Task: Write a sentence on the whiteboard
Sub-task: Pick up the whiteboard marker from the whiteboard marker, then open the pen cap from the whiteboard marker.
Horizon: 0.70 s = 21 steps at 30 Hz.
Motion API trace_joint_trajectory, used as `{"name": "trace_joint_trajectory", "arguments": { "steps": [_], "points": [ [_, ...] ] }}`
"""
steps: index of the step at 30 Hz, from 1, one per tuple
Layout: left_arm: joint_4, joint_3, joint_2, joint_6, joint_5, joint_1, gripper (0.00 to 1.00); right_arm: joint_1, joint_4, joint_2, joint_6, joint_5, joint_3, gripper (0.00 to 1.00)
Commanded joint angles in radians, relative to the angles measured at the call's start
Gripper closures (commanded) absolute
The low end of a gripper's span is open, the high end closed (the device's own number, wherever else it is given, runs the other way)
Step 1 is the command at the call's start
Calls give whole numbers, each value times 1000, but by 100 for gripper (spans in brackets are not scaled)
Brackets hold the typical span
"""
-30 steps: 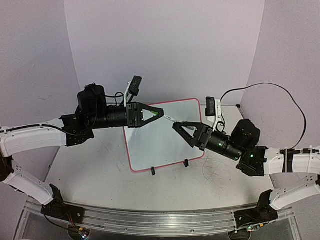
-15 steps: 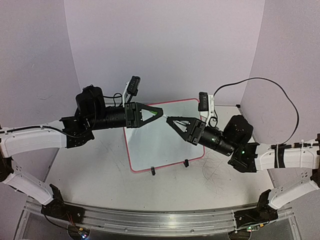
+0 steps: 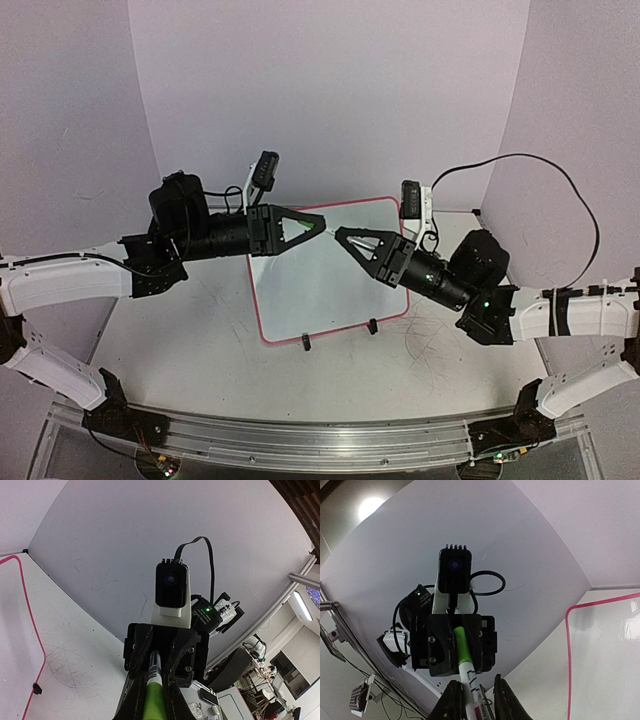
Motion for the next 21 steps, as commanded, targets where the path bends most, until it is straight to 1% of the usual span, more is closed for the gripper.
{"name": "trace_joint_trajectory", "arguments": {
  "steps": [1, 5, 6, 10, 14, 18, 21],
  "points": [
    [21, -10, -19, 6, -10, 1, 100, 7, 99, 13, 3, -47, 33, 84],
    [21, -11, -14, 3, -7, 1, 100, 7, 109, 17, 6, -52, 29, 99],
    [21, -12, -13, 3, -7, 1, 100, 7, 114, 16, 6, -53, 28, 100],
    [22, -16, -26, -3, -13, 4, 100, 5, 134, 6, 3, -65, 16, 100],
    [23, -27, -55, -25, 2, 38, 100, -31, 176, -33, 23, -105, -52, 100],
    [23, -46, -112, -60, 47, 119, 100, -111, 200, -125, 55, -160, -162, 100],
    [22, -70, -165, -80, 74, 209, 100, -167, 196, -230, 61, -183, -246, 100]
  ]
}}
